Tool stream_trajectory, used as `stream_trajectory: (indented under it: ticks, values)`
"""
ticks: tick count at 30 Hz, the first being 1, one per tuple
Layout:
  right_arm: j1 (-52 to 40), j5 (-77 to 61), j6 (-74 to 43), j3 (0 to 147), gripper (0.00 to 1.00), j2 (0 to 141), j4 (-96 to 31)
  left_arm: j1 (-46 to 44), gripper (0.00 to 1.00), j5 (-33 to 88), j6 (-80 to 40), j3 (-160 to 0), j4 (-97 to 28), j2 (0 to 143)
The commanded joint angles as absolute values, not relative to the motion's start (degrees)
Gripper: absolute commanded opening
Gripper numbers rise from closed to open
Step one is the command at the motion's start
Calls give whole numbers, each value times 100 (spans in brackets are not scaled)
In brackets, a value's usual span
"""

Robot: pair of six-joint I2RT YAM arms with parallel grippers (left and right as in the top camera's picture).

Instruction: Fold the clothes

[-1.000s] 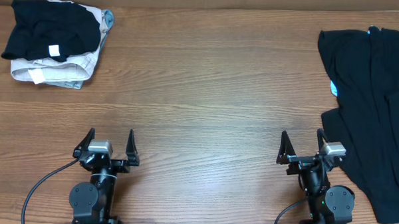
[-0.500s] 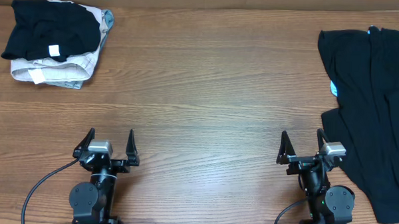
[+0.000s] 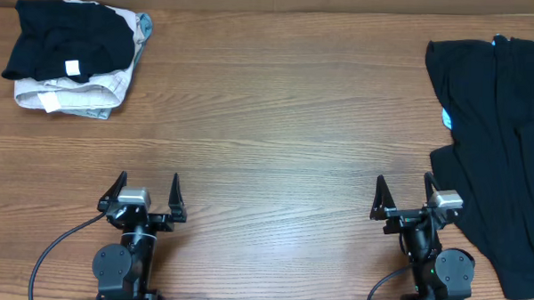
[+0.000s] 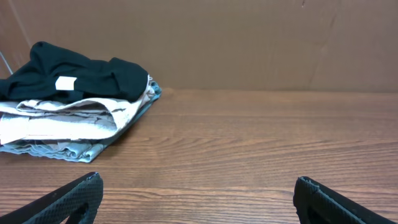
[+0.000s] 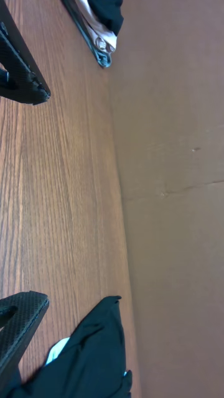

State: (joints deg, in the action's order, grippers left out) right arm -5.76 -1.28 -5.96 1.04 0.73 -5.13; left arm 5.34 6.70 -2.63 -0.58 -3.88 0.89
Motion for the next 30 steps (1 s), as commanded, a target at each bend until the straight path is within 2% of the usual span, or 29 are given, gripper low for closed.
stream_trajectory:
  ticks: [1,30]
  values:
    - [-598,-137,-574,47,100,19,-469,508,100,707,-235,-32,-384,25]
    - [-598,-58,-576,47,100,19,-370,513,100,541,-128,-32,-399,25]
